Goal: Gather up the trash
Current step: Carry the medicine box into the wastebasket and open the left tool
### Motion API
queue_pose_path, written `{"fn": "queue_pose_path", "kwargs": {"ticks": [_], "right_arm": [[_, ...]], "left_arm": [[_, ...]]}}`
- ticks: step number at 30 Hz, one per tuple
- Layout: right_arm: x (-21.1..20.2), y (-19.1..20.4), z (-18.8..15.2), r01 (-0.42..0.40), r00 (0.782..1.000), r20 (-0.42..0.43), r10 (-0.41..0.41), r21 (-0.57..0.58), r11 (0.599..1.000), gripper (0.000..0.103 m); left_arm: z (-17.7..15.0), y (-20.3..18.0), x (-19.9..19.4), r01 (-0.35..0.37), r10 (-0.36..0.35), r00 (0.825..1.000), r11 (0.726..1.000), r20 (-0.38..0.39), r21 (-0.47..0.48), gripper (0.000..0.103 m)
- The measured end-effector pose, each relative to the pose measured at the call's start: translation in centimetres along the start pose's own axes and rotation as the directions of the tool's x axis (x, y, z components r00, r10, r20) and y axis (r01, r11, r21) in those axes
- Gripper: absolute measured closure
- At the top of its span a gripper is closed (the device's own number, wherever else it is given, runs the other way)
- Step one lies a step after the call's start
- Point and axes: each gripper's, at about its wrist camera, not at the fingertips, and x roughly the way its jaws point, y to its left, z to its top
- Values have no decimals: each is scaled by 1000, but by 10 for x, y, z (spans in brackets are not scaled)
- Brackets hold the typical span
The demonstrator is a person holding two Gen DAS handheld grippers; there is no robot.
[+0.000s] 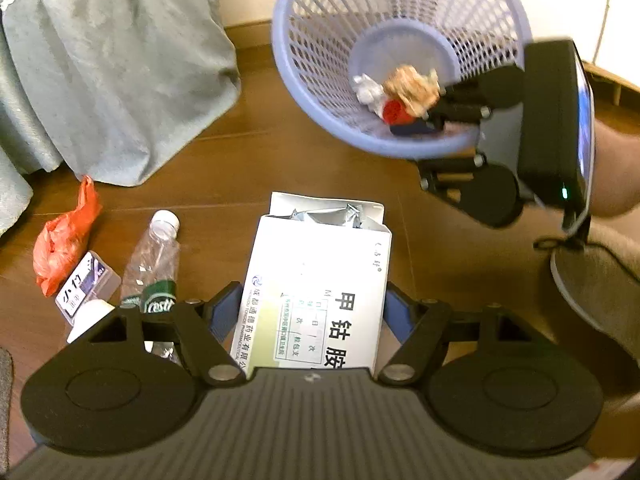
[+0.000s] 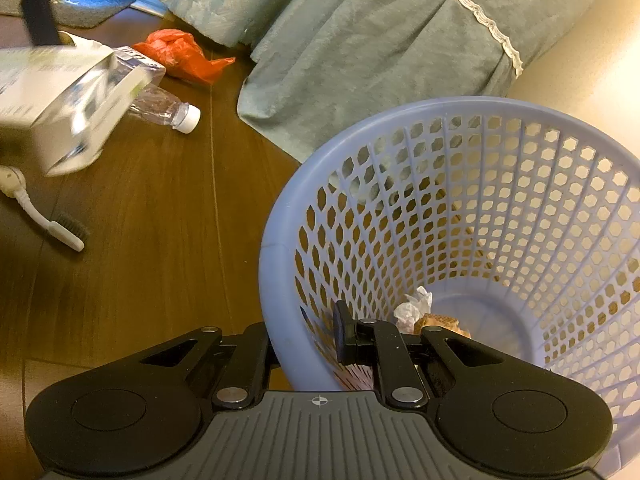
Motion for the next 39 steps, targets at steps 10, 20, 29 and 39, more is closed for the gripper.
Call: {"fn": "queue_pose_path", "kwargs": {"ticks": [10, 20, 29, 39], "right_arm": [[0, 1, 0, 0, 1000, 0, 0, 0, 1000, 93], [-1, 1, 0, 1, 1000, 0, -1, 0, 1000, 93], [-1, 0, 1, 1, 1000, 0, -1, 4, 1000, 93], [-1, -1, 3, -2, 1000, 4, 2, 13, 1000, 93]], "left_arm": [[24, 3, -6, -2, 4, 999, 999, 46, -40, 33], [56, 7, -14, -9, 23, 993, 993, 119, -121, 33], [101, 7, -24, -7, 53, 975, 978, 217, -206, 33], [154, -16, -18, 104, -26, 944, 969, 329, -224, 32]]}}
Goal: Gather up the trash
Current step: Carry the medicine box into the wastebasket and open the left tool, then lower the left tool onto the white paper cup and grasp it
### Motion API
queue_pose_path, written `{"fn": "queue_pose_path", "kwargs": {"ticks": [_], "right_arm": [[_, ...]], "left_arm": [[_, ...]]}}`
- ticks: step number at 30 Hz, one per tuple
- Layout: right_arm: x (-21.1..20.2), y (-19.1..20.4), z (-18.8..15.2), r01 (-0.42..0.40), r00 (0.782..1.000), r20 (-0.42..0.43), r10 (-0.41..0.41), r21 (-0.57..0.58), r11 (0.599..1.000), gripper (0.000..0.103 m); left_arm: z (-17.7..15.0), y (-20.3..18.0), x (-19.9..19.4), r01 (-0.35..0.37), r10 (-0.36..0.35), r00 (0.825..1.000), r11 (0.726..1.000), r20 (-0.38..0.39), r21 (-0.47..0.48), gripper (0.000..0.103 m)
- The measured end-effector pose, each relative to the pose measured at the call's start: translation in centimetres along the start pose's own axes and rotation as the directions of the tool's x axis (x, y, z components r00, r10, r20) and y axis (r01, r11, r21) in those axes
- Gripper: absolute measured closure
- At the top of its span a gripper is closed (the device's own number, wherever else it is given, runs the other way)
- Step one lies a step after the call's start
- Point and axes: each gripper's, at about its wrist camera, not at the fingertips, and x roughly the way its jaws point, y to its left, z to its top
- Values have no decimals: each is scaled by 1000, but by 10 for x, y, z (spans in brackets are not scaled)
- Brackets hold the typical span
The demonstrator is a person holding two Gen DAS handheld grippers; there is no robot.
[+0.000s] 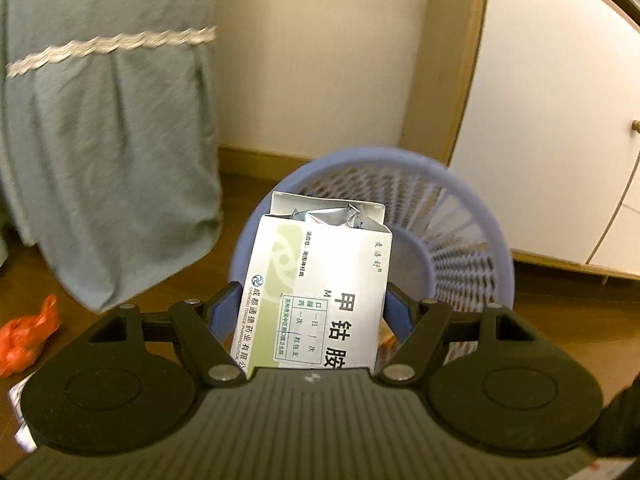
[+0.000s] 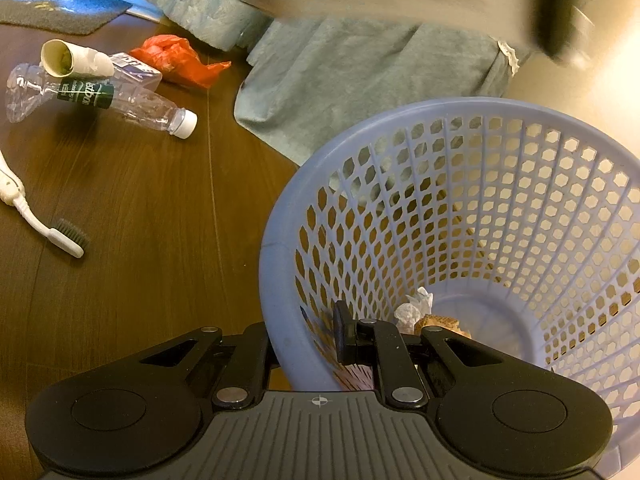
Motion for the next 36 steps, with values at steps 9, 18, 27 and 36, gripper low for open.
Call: {"fn": "queue_pose_path", "kwargs": {"ticks": [9, 18, 27, 36], "right_arm": [[3, 1, 2, -3, 1000, 3, 3, 8, 1000, 93], [1, -4, 1, -4, 1000, 5, 3, 20, 1000, 93], [2, -4, 0, -3, 1000, 5, 3, 10, 1000, 93], [1, 0, -3, 1, 1000, -3, -1, -8, 1000, 93]], "left_arm": [[17, 11, 8, 13, -10, 996, 999, 91, -34, 19], [-50, 82, -46, -199, 196, 977, 980, -80, -30, 19], [-147, 120, -92, -381, 360, 899, 923, -250, -43, 20], [-165, 145, -77, -431, 397, 872, 900, -285, -63, 23]]}}
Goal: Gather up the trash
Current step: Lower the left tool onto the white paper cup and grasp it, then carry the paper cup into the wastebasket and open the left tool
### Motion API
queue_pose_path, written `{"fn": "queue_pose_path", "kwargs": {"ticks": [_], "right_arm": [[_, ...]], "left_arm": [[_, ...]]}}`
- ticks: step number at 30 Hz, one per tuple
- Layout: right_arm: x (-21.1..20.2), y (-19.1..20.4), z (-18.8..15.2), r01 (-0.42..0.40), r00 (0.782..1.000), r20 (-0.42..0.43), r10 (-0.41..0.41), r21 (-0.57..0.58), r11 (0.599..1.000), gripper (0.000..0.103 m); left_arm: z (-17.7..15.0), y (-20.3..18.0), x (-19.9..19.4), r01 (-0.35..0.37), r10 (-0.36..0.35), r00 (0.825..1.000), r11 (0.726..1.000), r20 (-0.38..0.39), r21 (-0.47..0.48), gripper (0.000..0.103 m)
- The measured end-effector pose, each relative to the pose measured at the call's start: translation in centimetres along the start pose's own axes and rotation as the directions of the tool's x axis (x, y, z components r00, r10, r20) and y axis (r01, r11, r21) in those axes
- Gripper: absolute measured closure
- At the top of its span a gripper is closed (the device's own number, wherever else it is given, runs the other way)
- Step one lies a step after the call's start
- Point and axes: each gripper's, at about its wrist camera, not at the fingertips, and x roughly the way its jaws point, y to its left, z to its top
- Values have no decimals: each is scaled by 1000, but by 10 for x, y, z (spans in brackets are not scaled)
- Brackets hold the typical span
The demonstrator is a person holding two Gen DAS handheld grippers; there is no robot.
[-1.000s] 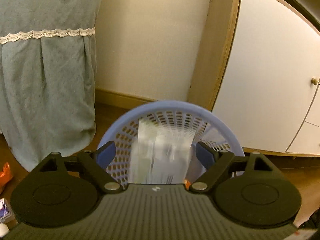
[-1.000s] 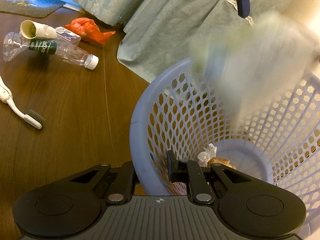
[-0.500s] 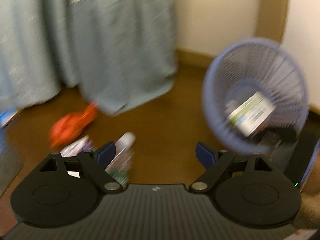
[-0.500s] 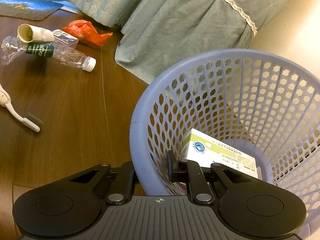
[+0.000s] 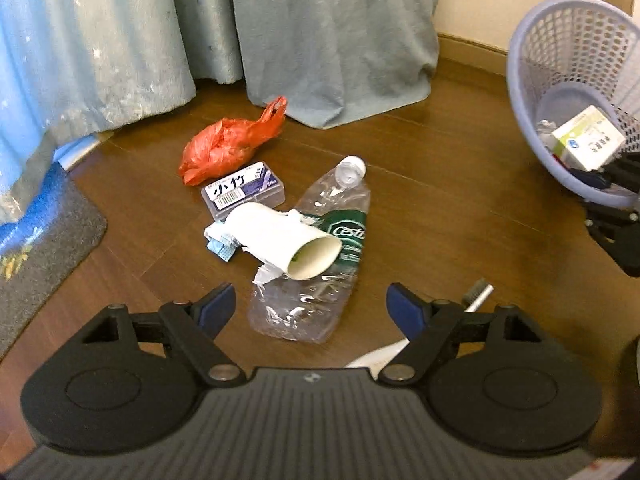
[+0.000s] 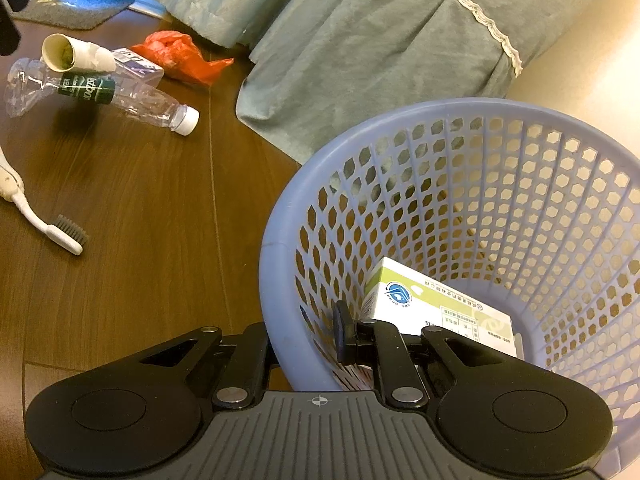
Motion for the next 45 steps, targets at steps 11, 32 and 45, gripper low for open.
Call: {"fn": "queue_pose_path", "kwargs": {"ticks": [11, 32, 45], "right_arm": [[-1, 2, -1, 0, 1000, -1, 0, -8, 1000, 92], [-3, 4, 0, -1, 1000, -4, 0, -7, 1000, 92], [-2, 2, 3, -1, 1000, -4, 1, -3, 1000, 93]], "left_arm": [[18, 9, 32, -41, 41, 999, 999, 0, 6, 29], [24, 20, 60, -65, 42, 991, 981, -127, -182, 55], [-49, 33, -20, -4, -26, 985, 984, -168, -180, 56]]}}
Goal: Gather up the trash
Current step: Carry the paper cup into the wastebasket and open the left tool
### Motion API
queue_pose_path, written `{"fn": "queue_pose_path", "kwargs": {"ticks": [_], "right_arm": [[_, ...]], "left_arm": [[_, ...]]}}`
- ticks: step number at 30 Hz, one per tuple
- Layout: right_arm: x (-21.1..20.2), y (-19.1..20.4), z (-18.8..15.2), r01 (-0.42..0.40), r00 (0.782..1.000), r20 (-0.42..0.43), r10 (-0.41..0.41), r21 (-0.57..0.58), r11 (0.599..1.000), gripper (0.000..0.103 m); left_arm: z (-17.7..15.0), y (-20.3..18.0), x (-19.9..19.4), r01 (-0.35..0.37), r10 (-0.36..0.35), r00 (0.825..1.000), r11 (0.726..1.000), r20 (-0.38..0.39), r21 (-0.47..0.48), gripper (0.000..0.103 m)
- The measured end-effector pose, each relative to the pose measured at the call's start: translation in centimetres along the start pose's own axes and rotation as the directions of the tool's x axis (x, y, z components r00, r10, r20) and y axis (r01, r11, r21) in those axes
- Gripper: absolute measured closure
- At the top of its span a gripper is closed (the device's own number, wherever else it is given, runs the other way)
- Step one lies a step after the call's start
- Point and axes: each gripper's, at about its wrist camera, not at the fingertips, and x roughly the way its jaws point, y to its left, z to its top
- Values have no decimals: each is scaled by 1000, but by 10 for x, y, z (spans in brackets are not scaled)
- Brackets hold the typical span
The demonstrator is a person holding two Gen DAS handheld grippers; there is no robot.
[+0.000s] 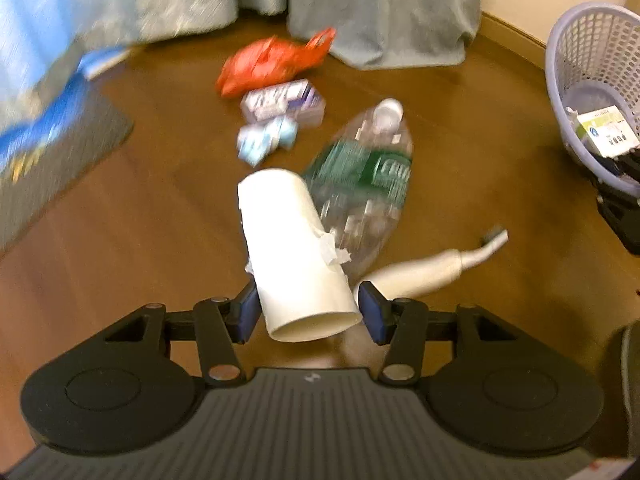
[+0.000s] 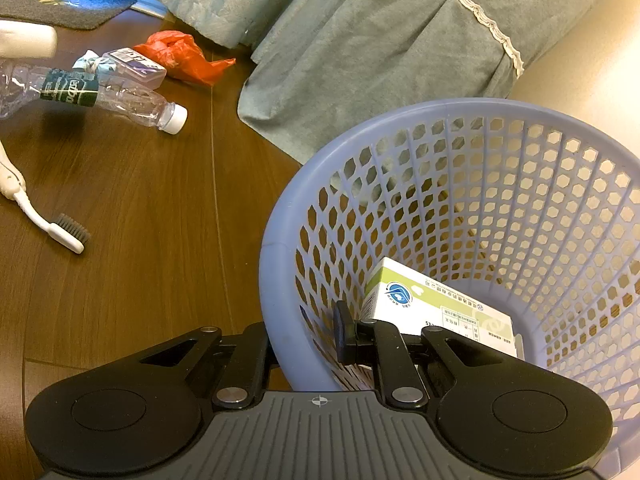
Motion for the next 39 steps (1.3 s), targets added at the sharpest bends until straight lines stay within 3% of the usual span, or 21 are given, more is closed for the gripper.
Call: {"fn": "queue_pose_path", "kwargs": {"ticks": [1, 3, 4, 8, 13, 18, 22, 29, 39], "right_arm": [[0, 0, 0, 0, 1000, 0, 0, 0, 1000, 93], [0, 0, 0, 0, 1000, -1, 0, -1, 1000, 92], [0, 0, 0, 0, 1000, -1, 0, -2, 1000, 92], [0, 1, -1, 0, 1000, -2, 0, -11, 1000, 93], [-1, 3, -2, 0, 1000, -7, -1, -22, 1000, 93], [-2, 3, -3, 0, 1000, -8, 0, -28, 1000, 93], [-3, 3, -4, 0, 1000, -8, 0, -31, 1000, 92], [-4, 3, -4, 0, 1000, -9, 0, -30, 1000, 92], [-4, 3, -3, 0, 1000, -9, 0, -29, 1000, 93]], "left_arm": [[-8, 3, -2, -3, 2, 1000, 1000, -15, -16, 56], [-25, 7, -4, -33, 32, 999, 999, -29, -36, 38], [-32, 9, -4, -51, 49, 998, 998, -35, -44, 37], [-44, 17, 4, -105, 99, 993, 990, -63, -99, 35], [-35, 23, 11, -132, 128, 991, 979, -35, -153, 35], [-29, 23, 23, -144, 138, 989, 981, -52, -126, 35], [-30, 20, 31, -153, 146, 986, 984, -76, -94, 37], [-32, 16, 36, -155, 148, 985, 985, -92, -74, 56], [-26, 6, 12, -130, 129, 991, 991, -20, -36, 58]]}}
